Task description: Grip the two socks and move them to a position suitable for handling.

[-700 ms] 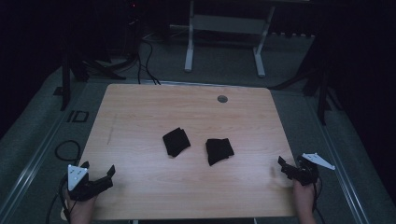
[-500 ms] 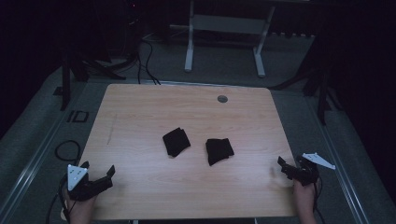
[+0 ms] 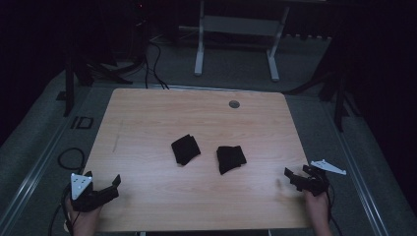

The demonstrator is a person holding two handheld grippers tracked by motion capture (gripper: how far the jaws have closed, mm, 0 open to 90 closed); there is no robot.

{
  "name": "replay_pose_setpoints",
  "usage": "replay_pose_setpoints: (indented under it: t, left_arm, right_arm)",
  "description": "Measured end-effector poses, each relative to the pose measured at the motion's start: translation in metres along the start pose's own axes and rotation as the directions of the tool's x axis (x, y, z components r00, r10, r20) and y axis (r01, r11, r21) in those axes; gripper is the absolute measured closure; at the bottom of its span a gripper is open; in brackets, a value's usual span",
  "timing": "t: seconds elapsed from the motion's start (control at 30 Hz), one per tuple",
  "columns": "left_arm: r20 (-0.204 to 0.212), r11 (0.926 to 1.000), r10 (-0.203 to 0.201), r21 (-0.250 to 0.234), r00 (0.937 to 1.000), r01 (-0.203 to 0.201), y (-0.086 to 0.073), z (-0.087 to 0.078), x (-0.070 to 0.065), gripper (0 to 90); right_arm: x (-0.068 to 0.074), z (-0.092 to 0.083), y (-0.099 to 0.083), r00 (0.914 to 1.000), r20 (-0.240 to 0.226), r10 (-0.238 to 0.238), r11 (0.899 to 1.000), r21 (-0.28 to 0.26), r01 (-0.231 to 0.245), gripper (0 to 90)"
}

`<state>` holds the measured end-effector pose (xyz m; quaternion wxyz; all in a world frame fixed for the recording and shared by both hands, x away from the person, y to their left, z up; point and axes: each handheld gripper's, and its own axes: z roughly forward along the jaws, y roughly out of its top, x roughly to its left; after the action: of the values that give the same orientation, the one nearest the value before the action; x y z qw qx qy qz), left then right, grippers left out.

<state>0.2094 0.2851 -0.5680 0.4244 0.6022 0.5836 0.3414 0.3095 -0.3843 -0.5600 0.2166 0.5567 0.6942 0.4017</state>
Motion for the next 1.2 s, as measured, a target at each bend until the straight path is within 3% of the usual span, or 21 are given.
replay_pose_setpoints:
  t: [0.23, 0.37, 0.5, 0.63, 0.67, 0.8, 0.97, 1.2]
  left_arm:
    - [0.02, 1.0, -0.002, -0.007, 0.9998, 0.002, 0.0, 0.0, -0.003, 1.7]
    - [0.024, 1.0, -0.002, -0.009, 0.9997, 0.002, 0.0, 0.0, -0.004, 1.7]
    - [0.033, 0.9999, 0.002, -0.011, 0.9995, -0.002, 0.0, 0.0, -0.006, 1.7]
    - [0.041, 0.9999, 0.0, -0.014, 0.9992, 0.001, 0.0, 0.0, -0.007, 1.7]
    - [0.041, 0.9999, 0.002, -0.012, 0.9992, -0.001, 0.0, 0.0, -0.007, 1.7]
    - [0.046, 0.9999, 0.008, -0.007, 0.9989, -0.007, 0.0, 0.0, -0.007, 1.7]
    - [0.053, 0.9999, 0.004, -0.011, 0.9986, -0.004, 0.0, -0.001, -0.007, 1.7]
    - [0.056, 0.9998, 0.01, -0.016, 0.9984, -0.009, 0.001, -0.002, -0.007, 1.7]
  right_arm:
    - [0.016, 0.005, 0.007, 0.9971, -0.042, -0.064, 0.997, 0.045, 0.066, 13.4]
    - [0.03, 0.012, 0.014, 0.9906, -0.125, -0.057, 0.993, 0.097, 0.069, 13.8]
    - [0.047, 0.017, 0.021, 0.9833, -0.154, -0.097, 0.99, 0.087, 0.111, 12.9]
    - [0.06, 0.022, 0.03, 0.9813, -0.152, -0.118, 0.989, 0.067, 0.13, 12.9]
    - [0.067, 0.024, 0.035, 0.9759, -0.177, -0.128, 0.99, 0.032, 0.136, 13.3]
    - [0.081, 0.033, 0.043, 0.9683, -0.185, -0.168, 0.983, 0.04, 0.178, 13.3]
    - [0.11, 0.05, 0.053, 0.9455, -0.229, -0.231, 0.968, 0.047, 0.248, 14.6]
    - [0.139, 0.076, 0.063, 0.9267, -0.269, -0.262, 0.956, 0.059, 0.288, 18.2]
